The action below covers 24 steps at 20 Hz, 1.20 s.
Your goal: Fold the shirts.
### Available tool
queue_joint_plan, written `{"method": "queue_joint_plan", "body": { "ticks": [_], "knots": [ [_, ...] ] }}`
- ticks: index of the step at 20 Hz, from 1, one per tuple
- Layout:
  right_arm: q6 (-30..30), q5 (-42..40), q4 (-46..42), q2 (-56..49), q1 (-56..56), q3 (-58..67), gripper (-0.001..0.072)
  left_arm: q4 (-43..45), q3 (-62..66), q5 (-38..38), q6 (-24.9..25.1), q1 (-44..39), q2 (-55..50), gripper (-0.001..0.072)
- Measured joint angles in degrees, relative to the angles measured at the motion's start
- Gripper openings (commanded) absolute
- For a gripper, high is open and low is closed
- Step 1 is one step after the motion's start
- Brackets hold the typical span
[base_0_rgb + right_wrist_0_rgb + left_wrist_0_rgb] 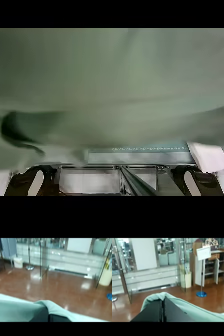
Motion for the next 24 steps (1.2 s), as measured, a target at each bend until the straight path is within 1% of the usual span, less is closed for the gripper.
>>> {"method": "queue_joint_plan", "body": {
  "ticks": [3,5,7,10,12,15,17,20,21,22,23,24],
  "knots": [
    [0.2,1.03,1.95,0.44,0.0,-6.78,0.0019,7.34,-6.47,-4.52,-1.4,-5.57,0.74,0.0016],
    [-0.57,0.07,5.22,0.55,0.02,-15.19,0.0019,11.08,-13.79,-5.22,-2.32,-7.3,0.7,0.0016],
    [-2.58,-3.65,9.84,0.15,0.07,-25.42,0.0019,13.53,-22.93,-4.11,-2.93,-8.2,-0.13,0.0016],
    [-7.13,-10.73,16.41,-4.39,0.59,-39.45,0.0019,15.39,-37.29,1.95,-4.63,-8.81,-3.32,0.0016],
    [-10.67,-15.61,19.15,-10.84,2.03,-44.96,0.0019,16.02,-44.81,8.41,-6.51,-8.98,-7.26,0.0016],
    [-15.21,-23.5,21.94,-24.68,5.01,-46.75,0.0019,16.46,-49.66,18.51,-9.9,-9.09,-16.22,0.0016],
    [-17.03,-28.06,23.26,-36.22,6.38,-43.34,0.0019,16.33,-49.13,24.11,-11.61,-9.14,-23.67,0.0016],
    [-17.42,-30.58,25.73,-52.19,7.3,-33.57,0.0028,14.45,-44.48,26.53,-13.09,-9.14,-34.97,0.0018],
    [-16.68,-30.58,26.34,-56.68,7.41,-29.9,0.0176,13.33,-42.86,26.4,-13.35,-9.14,-38.07,0.007],
    [-15.26,-30.6,26.8,-61.02,7.52,-26.21,0.0411,11.76,-41.29,26.38,-13.68,-9.14,-40.81,0.0259],
    [-13.49,-30.58,27.17,-64.63,7.58,-22.95,0.0412,9.81,-39.71,26.21,-14.47,-9.14,-43.43,0.0458],
    [-12.17,-30.25,27.45,-67.3,7.56,-20.35,0.0412,7.91,-38.38,25.51,-15.74,-9.07,-45.64,0.0506]
  ]
}}
